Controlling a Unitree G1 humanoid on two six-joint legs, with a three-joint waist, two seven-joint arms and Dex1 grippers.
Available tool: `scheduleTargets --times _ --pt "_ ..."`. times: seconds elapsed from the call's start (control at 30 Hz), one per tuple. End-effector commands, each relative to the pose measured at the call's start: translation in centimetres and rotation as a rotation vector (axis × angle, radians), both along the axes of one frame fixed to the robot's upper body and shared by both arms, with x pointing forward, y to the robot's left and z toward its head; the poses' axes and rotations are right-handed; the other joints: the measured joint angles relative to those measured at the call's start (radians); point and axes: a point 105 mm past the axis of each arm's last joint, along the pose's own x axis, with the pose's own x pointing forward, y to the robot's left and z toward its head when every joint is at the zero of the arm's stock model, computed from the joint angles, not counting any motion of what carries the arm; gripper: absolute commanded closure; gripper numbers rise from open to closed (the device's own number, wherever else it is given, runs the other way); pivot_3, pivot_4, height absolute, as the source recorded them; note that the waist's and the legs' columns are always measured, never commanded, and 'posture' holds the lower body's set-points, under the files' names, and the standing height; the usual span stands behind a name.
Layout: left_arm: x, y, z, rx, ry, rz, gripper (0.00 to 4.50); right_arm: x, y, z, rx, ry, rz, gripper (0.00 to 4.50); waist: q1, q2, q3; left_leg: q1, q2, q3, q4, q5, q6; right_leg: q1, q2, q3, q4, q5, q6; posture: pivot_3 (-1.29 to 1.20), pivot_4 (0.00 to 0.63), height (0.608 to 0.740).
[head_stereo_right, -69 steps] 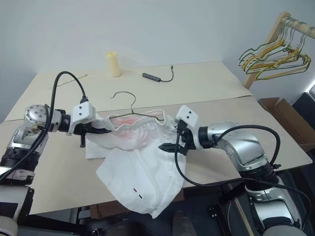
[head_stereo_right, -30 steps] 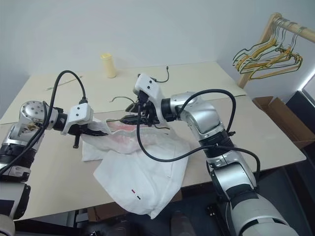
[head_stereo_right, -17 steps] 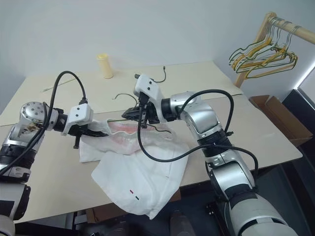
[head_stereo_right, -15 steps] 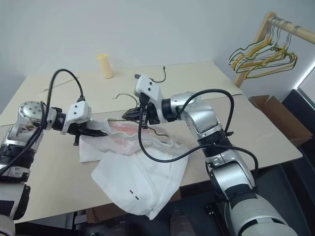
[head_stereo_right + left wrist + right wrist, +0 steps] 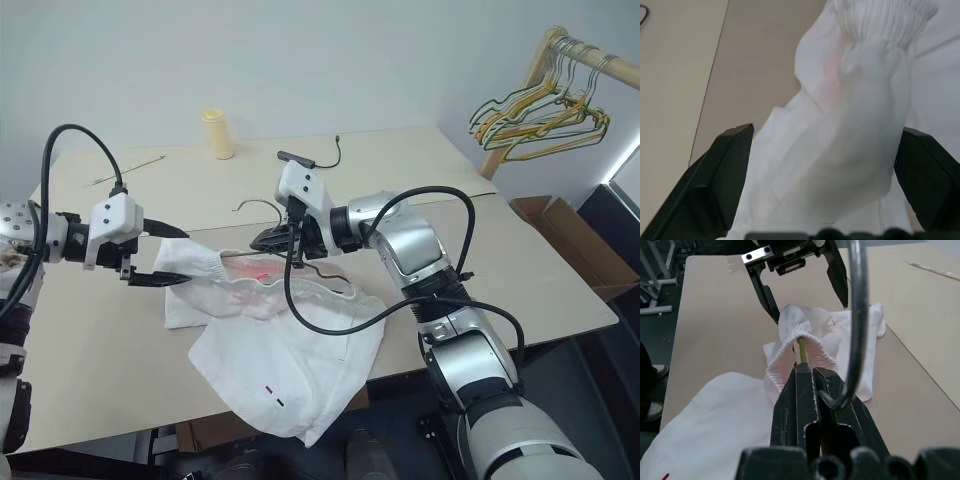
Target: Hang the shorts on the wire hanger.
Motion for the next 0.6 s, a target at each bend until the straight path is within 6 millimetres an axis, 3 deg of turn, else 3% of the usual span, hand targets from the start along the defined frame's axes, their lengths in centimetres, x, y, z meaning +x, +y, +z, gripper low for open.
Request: scheduleTargets --times 0.03,0.07,0.17,0.57,0.6 --pt "-0.1 0.3 -0.4 0.039 -0.004 -0.012 0.01 -0.4 0.0 1.8 0.038 -0.066 0.026 4.5 0.004 0.0 0.0 0.0 0.0 0.0 0.0 0.0 0.0 0.0 0.0 0.0 0.0 0.0 0.0 -0.08 0.017 0.74" --pt "-0.2 0.3 -0.8 0.046 0.003 -0.021 0.01 -0.5 0.0 1.8 0.038 -0.067 0.025 4.5 0.005 0.0 0.0 0.0 0.0 0.0 0.0 0.0 0.0 0.0 0.0 0.0 0.0 0.0 0.0 -0.08 0.017 0.74" --pt "0.0 0.0 -1.4 0.05 0.004 -0.028 0.58 -0.4 -0.2 1.9 0.037 -0.069 0.02 4.5 0.011 0.0 0.0 0.0 0.0 0.001 0.0 0.0 0.0 0.0 0.0 0.0 0.0 0.0 0.0 -0.09 0.016 0.74" --pt "0.1 0.4 -0.8 0.085 -0.013 -0.047 4.49 -0.2 -0.7 2.0 0.028 -0.075 0.004 4.5 0.012 0.0 0.0 0.0 0.0 0.001 0.0 0.0 0.0 0.0 0.0 -0.001 0.0 0.0 0.0 -0.1 0.01 0.74" --pt "0.2 0.5 -0.7 0.09 -0.02 -0.044 4.49 -0.2 -0.7 1.9 0.025 -0.076 0.003 4.5 0.012 0.0 0.0 0.0 0.0 0.001 0.0 0.0 0.0 0.0 0.0 -0.001 0.0 0.0 0.0 -0.09 0.006 0.74"
